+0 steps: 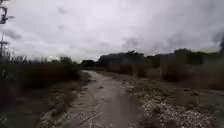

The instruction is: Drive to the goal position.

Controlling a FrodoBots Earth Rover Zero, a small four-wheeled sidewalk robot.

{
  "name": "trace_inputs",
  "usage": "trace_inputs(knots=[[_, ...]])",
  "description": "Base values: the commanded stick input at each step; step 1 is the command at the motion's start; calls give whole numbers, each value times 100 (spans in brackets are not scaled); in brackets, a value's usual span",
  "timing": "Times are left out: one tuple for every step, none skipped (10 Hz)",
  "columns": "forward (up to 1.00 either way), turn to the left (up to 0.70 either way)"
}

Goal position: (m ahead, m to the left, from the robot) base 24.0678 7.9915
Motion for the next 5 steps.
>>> trace_inputs(knots=[[70,0],[70,0],[70,0],[70,0],[70,0]])
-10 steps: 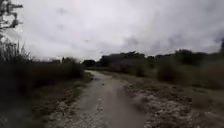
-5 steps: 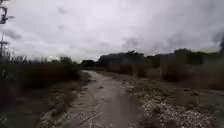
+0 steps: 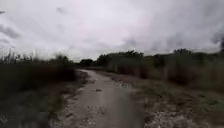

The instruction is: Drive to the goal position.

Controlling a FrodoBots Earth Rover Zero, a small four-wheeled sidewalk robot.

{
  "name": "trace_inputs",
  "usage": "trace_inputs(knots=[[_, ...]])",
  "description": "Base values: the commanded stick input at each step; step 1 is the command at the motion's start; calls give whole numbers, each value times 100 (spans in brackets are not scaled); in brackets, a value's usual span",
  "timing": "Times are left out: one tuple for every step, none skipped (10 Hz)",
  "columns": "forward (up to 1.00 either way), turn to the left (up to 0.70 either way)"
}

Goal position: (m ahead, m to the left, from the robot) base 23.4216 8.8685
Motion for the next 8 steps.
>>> trace_inputs(knots=[[70,0],[70,0],[70,0],[70,0],[70,0],[70,0],[70,0],[70,0]])
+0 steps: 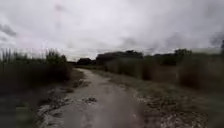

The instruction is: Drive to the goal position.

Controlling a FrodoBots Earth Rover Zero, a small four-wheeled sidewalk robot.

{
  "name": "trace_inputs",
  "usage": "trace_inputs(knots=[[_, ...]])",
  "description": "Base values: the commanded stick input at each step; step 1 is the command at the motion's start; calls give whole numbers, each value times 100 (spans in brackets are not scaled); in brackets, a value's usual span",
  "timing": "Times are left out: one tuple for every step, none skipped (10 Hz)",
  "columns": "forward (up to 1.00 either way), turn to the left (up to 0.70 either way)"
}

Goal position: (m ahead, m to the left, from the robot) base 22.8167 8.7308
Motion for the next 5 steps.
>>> trace_inputs(knots=[[70,0],[70,0],[70,0],[70,0],[70,12]])
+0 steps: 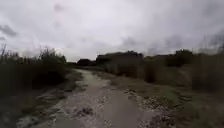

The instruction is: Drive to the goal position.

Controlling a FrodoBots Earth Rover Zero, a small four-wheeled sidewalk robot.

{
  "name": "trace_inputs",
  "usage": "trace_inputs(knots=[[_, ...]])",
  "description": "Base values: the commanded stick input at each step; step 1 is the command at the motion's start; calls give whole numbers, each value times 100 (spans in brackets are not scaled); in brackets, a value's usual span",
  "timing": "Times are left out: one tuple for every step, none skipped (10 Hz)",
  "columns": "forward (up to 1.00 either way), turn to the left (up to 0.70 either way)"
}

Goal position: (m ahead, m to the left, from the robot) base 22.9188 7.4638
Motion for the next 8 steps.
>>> trace_inputs(knots=[[70,35],[70,35],[70,30],[70,16],[70,0],[70,0],[70,0],[70,0]])
